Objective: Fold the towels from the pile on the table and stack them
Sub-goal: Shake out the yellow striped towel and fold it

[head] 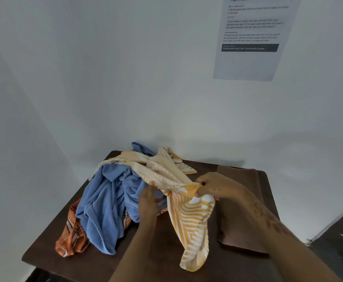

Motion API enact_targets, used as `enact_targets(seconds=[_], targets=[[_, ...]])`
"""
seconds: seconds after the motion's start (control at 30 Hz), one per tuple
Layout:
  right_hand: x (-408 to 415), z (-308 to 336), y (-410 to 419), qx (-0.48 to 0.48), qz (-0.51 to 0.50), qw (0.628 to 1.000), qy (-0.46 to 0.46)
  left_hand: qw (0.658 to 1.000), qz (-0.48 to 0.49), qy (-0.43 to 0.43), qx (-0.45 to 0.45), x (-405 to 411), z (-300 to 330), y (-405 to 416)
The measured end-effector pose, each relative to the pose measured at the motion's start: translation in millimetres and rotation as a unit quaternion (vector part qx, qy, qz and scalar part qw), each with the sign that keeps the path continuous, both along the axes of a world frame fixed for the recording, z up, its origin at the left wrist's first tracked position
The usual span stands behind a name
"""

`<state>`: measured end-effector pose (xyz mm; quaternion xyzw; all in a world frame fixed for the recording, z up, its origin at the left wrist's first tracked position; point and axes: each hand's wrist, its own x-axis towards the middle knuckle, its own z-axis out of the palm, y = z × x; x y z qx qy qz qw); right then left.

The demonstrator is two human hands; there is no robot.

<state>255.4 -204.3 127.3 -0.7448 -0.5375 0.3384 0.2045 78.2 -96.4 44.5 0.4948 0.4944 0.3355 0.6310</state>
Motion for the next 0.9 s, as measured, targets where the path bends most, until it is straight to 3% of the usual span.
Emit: enact_targets(seconds=[0.03,0.1,0.17,0.27,0.33,0.47,0.53,0.6,0.67,0.8,0.9], targets=[[1,9,-3,-0.023,0.034,0.999,0.017,0.992,0.049,-0.039,-0.11,-2,-5,7],[3,16,-5,-0.094,0.098,0.991,0.007,0.96,0.057,-0.118,-0.248,-3,-12,20],[4,10,-5,-0.18,0.133,0.974,-0.029,0.936,0.038,-0.181,-0.298,3,-14,32],[2,-10,-7,-0.268,0.13,0.952,-0.072,0.944,0.067,-0.156,-0.283,12,-15,45],[3,-22,-11,-0.267,0.089,0.958,-0.062,0.945,0.089,-0.16,-0.271,14,-11,46],[-6,-30,-8,-0.066,-0.025,0.997,-0.011,0.943,0.024,-0.198,-0.265,29,0,16],[-17,-31,0,0.002,-0.02,1.0,-0.011,0.942,-0.075,-0.217,-0.247,37,13,-10],[-21,-35,8,0.025,-0.002,0.997,-0.071,0.939,-0.135,-0.232,-0.213,42,20,-24],[-19,-33,8,-0.004,0.015,0.991,-0.131,0.951,-0.098,-0.218,-0.196,41,21,-20],[-9,-15,-3,-0.165,0.094,0.982,-0.016,0.94,0.048,-0.216,-0.261,29,9,2],[-8,-4,-7,-0.229,0.155,0.961,-0.022,0.926,0.104,-0.217,-0.289,13,3,13]])
